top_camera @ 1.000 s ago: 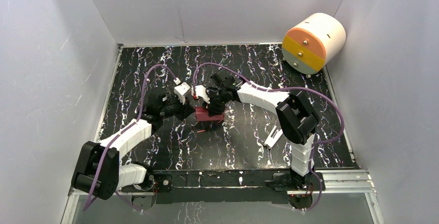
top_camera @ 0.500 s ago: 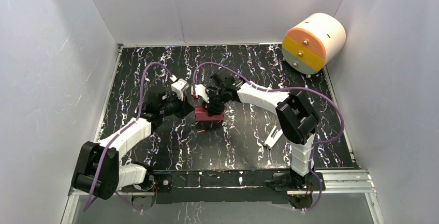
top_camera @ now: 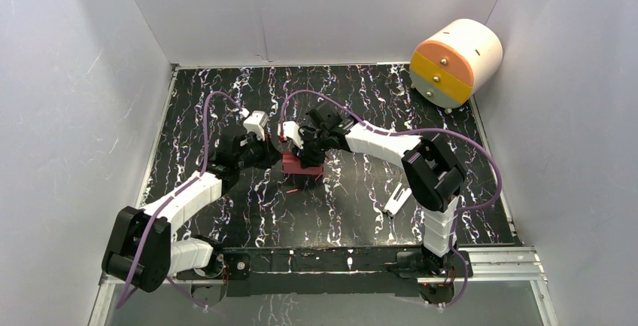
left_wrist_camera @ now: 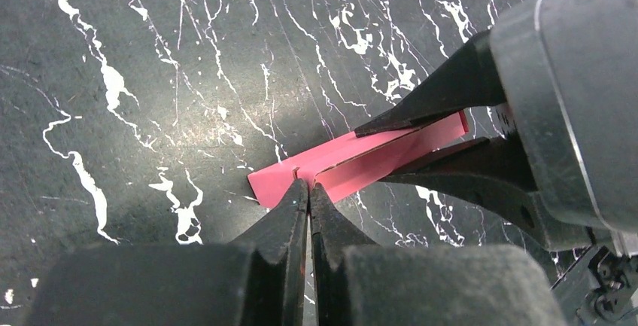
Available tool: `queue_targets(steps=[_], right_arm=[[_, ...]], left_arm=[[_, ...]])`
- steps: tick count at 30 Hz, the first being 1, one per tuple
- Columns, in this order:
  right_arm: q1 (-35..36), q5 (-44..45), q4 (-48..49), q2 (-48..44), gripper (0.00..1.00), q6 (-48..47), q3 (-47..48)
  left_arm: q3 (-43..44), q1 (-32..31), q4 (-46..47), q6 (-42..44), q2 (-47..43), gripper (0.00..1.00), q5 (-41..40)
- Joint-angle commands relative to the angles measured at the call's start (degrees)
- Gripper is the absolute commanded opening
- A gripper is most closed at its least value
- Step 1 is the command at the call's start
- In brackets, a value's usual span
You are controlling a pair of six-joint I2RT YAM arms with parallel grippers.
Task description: Fold the paper box
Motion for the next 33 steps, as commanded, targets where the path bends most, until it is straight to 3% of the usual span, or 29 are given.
queue_targets(steps=[1,15,33], right_arm=[[0.3,1.7,1.6,-0.9,0.1,1.7,-1.3],[0.6,1.8,1.8,-0.7,0.11,2.3,-1.0],[0.6,2.2,1.9,-1.2,0.12,2.7,-0.4]], left_arm=[[2.2,-2.0,-0.2,-6.1,-2.3,0.0,-4.2],[1.8,-5.1,0.1,-13.9,-0.8,0.0,-9.7],[-2.1,-5.7,1.0,-12.0,0.4,0.0,-13.9]])
